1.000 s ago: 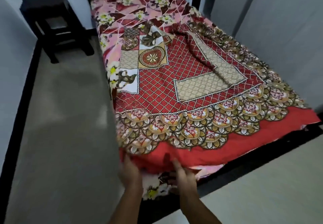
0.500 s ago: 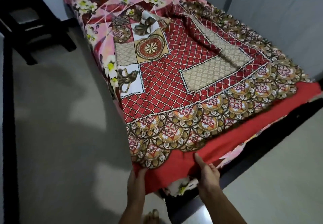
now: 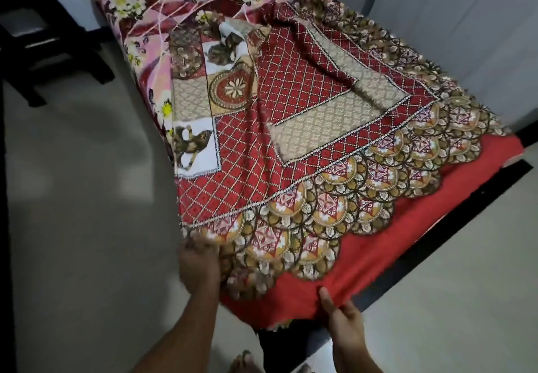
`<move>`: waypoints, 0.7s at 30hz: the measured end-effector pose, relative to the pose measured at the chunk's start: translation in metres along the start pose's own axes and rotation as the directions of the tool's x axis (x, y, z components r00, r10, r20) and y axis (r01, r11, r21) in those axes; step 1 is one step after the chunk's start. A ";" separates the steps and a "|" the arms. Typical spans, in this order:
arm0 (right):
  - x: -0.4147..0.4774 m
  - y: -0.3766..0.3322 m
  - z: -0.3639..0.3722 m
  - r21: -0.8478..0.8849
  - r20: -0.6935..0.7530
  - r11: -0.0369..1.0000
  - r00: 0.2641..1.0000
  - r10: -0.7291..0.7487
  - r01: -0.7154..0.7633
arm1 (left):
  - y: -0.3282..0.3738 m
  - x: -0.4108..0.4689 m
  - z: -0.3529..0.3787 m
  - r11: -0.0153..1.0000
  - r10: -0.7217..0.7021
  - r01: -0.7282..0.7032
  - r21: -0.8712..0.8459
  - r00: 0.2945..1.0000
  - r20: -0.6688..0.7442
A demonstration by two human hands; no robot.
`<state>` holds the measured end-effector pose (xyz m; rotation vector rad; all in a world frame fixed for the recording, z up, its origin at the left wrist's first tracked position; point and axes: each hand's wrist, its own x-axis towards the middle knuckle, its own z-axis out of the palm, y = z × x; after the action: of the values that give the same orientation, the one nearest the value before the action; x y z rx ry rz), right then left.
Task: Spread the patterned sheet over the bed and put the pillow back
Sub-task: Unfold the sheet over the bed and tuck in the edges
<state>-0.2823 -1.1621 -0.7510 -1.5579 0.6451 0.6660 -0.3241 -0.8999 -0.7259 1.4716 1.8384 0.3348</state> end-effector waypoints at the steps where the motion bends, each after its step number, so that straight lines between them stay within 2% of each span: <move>1: 0.002 0.008 -0.010 -0.084 -0.034 0.996 0.999 0.008 -0.011 | -0.016 -0.009 -0.004 0.999 -0.028 0.028 0.032 1.000 0.002; 3: 0.003 0.010 -0.022 -0.223 -0.041 0.974 0.999 0.036 -0.045 | -0.041 -0.019 -0.011 0.994 -0.060 0.051 0.100 0.994 0.088; 6: 0.012 -0.002 -0.022 -0.322 0.038 0.943 0.994 0.102 -0.085 | -0.062 0.013 -0.002 0.985 -0.087 0.053 0.162 0.974 0.208; 9: 0.015 -0.023 -0.021 -0.273 0.046 0.951 0.985 0.164 -0.146 | -0.043 0.061 0.008 0.983 -0.130 0.090 0.163 0.958 0.255; 11: 0.021 -0.021 -0.030 -0.247 -0.028 0.955 0.986 0.162 -0.164 | 0.001 0.075 0.010 0.991 -0.084 0.049 0.126 0.954 0.289; 12: 0.019 -0.026 -0.030 -0.283 -0.116 0.946 0.985 0.128 -0.156 | 0.029 0.079 0.007 0.995 -0.045 0.016 0.097 0.951 0.304; 13: 0.028 -0.020 -0.027 -0.312 -0.268 0.940 0.962 0.053 -0.139 | 0.050 0.088 0.009 0.997 -0.013 -0.010 0.074 0.951 0.310; 15: 0.021 -0.038 -0.005 -0.436 -0.434 0.899 0.884 -0.174 -0.037 | 0.087 0.111 0.015 0.993 0.075 -0.097 0.073 0.961 0.268; 17: -0.001 -0.080 0.042 -0.519 -0.387 0.849 0.859 -0.334 0.097 | 0.117 0.135 0.023 0.980 0.166 -0.186 0.066 0.957 0.237; 19: -0.008 -0.122 0.103 -0.561 -0.221 0.783 0.864 -0.453 0.267 | 0.153 0.161 0.034 0.953 0.267 -0.292 0.081 0.935 0.234; 21: 0.002 -0.144 0.160 -0.628 -0.023 0.659 0.837 -0.547 0.414 | 0.182 0.186 0.047 0.893 0.386 -0.421 0.161 0.899 0.208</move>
<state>-0.1824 -0.9912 -0.6672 -2.3157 0.1198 0.2923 -0.1713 -0.6842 -0.7181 1.9672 1.4522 0.2143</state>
